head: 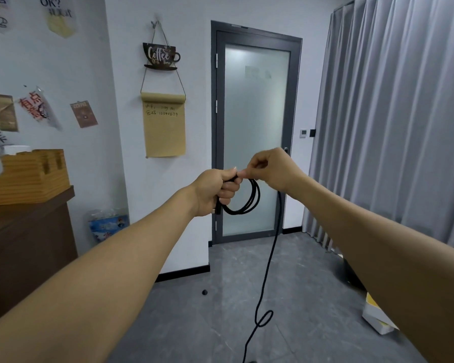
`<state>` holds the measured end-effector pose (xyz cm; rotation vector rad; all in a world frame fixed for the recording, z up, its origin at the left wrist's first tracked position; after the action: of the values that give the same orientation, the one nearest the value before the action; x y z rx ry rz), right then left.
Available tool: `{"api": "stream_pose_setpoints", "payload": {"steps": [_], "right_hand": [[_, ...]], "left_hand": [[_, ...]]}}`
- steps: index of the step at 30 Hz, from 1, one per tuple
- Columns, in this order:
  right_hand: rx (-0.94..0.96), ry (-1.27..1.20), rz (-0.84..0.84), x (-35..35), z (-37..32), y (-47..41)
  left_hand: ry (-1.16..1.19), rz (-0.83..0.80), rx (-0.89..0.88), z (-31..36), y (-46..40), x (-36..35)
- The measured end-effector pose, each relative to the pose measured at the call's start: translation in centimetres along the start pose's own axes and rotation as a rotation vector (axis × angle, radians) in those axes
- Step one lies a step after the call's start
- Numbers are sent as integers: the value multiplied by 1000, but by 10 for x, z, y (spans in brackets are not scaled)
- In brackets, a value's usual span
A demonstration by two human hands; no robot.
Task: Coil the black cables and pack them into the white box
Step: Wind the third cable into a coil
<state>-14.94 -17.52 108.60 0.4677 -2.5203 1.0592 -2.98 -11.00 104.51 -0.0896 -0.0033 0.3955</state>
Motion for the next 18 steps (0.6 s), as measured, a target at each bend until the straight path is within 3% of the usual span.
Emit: {"api": "stream_pose_setpoints", "payload": {"steps": [4, 9, 14, 18], "right_hand": [[-155, -48, 5, 6, 26, 4], [-294, -51, 106, 18, 62, 13], [-325, 11, 226, 35, 79, 23], [-207, 163, 271, 34, 73, 21]], "left_hand": [[-17, 45, 6, 0, 0, 12], [157, 310, -35, -1, -2, 41], [311, 568, -51, -1, 1, 74], [270, 659, -86, -1, -1, 78]]}}
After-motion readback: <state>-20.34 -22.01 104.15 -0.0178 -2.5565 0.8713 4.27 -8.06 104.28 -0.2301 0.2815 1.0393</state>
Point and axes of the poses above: each hand's wrist, its own y-axis away from the middle knuckle, its own x-axis out of the back of the hand, z = x × y, the point moved 4 cm from there along -y, towards the middle knuckle, and after that the axes turned 13 degrees about z, right-handed, at the moved point
